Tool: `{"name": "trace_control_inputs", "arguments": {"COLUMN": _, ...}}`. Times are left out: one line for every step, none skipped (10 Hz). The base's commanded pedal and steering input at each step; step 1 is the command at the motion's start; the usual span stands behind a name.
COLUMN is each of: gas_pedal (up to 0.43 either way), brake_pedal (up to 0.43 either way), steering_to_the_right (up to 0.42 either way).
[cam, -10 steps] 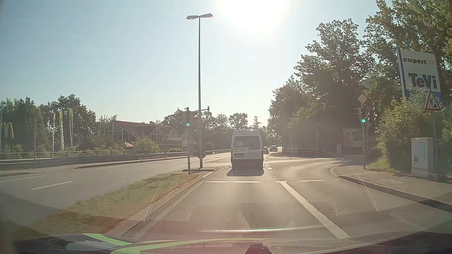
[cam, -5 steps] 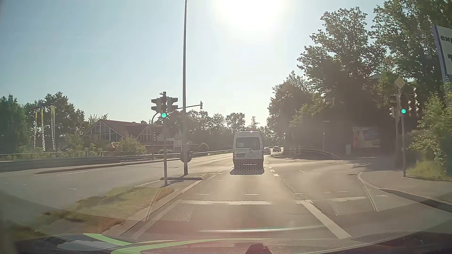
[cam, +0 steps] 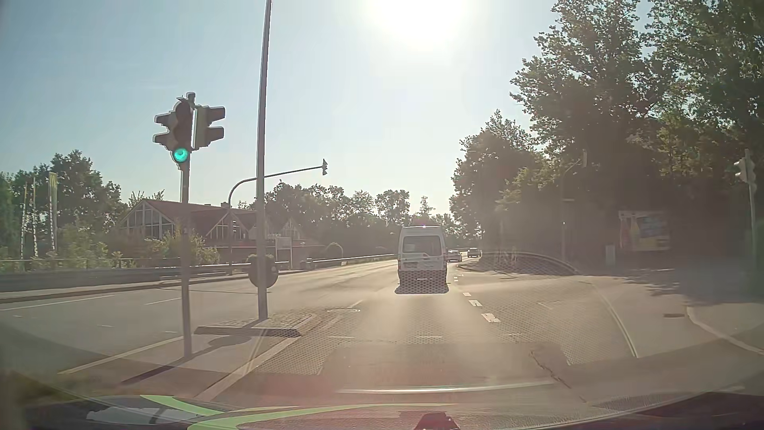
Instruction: Follow the waypoints while adhering to traffic rules and regulations
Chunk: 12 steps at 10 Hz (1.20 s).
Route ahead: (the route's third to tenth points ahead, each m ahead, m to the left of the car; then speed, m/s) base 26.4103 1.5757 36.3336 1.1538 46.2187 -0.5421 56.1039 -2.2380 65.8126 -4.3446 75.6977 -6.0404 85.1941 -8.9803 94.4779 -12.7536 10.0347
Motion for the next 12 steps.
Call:
{"name": "trace_control_inputs", "arguments": {"gas_pedal": 0.220, "brake_pedal": 0.000, "steering_to_the_right": 0.010}}
{"name": "trace_control_inputs", "arguments": {"gas_pedal": 0.220, "brake_pedal": 0.000, "steering_to_the_right": 0.010}}
{"name": "trace_control_inputs", "arguments": {"gas_pedal": 0.220, "brake_pedal": 0.000, "steering_to_the_right": 0.010}}
{"name": "trace_control_inputs", "arguments": {"gas_pedal": 0.220, "brake_pedal": 0.000, "steering_to_the_right": 0.011}}
{"name": "trace_control_inputs", "arguments": {"gas_pedal": 0.220, "brake_pedal": 0.000, "steering_to_the_right": 0.011}}
{"name": "trace_control_inputs", "arguments": {"gas_pedal": 0.220, "brake_pedal": 0.000, "steering_to_the_right": 0.013}}
{"name": "trace_control_inputs", "arguments": {"gas_pedal": 0.220, "brake_pedal": 0.000, "steering_to_the_right": 0.015}}
{"name": "trace_control_inputs", "arguments": {"gas_pedal": 0.220, "brake_pedal": 0.000, "steering_to_the_right": 0.016}}
{"name": "trace_control_inputs", "arguments": {"gas_pedal": 0.220, "brake_pedal": 0.000, "steering_to_the_right": 0.016}}
{"name": "trace_control_inputs", "arguments": {"gas_pedal": 0.209, "brake_pedal": 0.000, "steering_to_the_right": 0.016}}
{"name": "trace_control_inputs", "arguments": {"gas_pedal": 0.197, "brake_pedal": 0.000, "steering_to_the_right": 0.016}}
{"name": "trace_control_inputs", "arguments": {"gas_pedal": 0.197, "brake_pedal": 0.000, "steering_to_the_right": 0.016}}
